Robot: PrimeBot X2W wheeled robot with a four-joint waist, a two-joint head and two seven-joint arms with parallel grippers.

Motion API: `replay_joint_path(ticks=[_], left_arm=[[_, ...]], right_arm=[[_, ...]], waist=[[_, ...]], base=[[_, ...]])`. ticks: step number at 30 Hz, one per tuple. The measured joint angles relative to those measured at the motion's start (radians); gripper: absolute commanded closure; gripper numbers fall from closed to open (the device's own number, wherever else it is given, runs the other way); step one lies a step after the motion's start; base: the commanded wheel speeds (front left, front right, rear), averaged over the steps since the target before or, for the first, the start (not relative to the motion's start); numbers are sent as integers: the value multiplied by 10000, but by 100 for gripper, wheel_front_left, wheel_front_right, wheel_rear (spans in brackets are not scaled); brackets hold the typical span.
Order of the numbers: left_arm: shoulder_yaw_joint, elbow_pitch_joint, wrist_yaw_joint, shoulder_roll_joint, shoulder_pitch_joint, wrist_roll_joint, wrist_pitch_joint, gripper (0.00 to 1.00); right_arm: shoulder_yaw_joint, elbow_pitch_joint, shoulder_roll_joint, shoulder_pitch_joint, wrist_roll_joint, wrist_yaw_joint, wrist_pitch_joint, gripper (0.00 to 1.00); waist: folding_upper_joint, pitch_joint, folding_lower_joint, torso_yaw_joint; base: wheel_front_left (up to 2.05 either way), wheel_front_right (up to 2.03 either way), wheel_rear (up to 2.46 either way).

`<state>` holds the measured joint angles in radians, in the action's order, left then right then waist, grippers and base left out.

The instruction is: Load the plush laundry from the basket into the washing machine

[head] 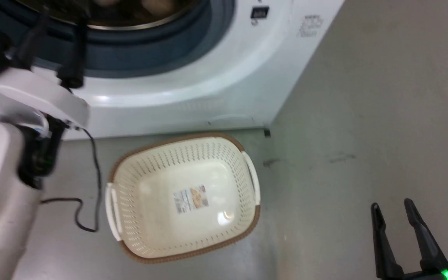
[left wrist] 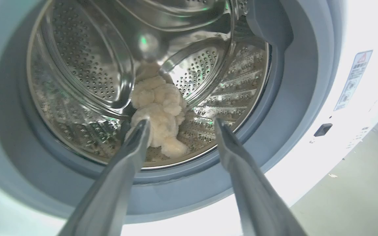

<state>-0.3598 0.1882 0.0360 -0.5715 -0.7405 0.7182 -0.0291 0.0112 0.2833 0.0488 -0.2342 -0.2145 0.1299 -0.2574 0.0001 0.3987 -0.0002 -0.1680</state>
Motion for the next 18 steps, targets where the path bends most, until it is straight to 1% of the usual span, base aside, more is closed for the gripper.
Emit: replay_joint_path(ticks=[3, 7, 12, 18], left_arm=[[-169, 378, 8, 303, 201, -21, -219, 0], [-395, 851, -23, 560, 523, -23, -441, 0], [-495, 1281, 27, 882, 941, 42, -727, 0], [-598, 1427, 54, 909, 1643, 61, -1016, 0]], right_arm=[[-10, -359, 0, 219, 167, 0, 0, 0], [-104, -872, 0, 452, 297, 2, 12, 0], [-382, -1273, 0, 598, 309, 0, 291, 0], [-531, -1588, -2, 629, 334, 0, 585, 0]], waist=[[-1, -502, 0, 219], [0, -1177, 0, 487], [0, -1996, 0, 827], [0, -2834, 1, 1254]], base=[[0, 0, 0], [0, 0, 0], [0, 0, 0], [0, 0, 0]])
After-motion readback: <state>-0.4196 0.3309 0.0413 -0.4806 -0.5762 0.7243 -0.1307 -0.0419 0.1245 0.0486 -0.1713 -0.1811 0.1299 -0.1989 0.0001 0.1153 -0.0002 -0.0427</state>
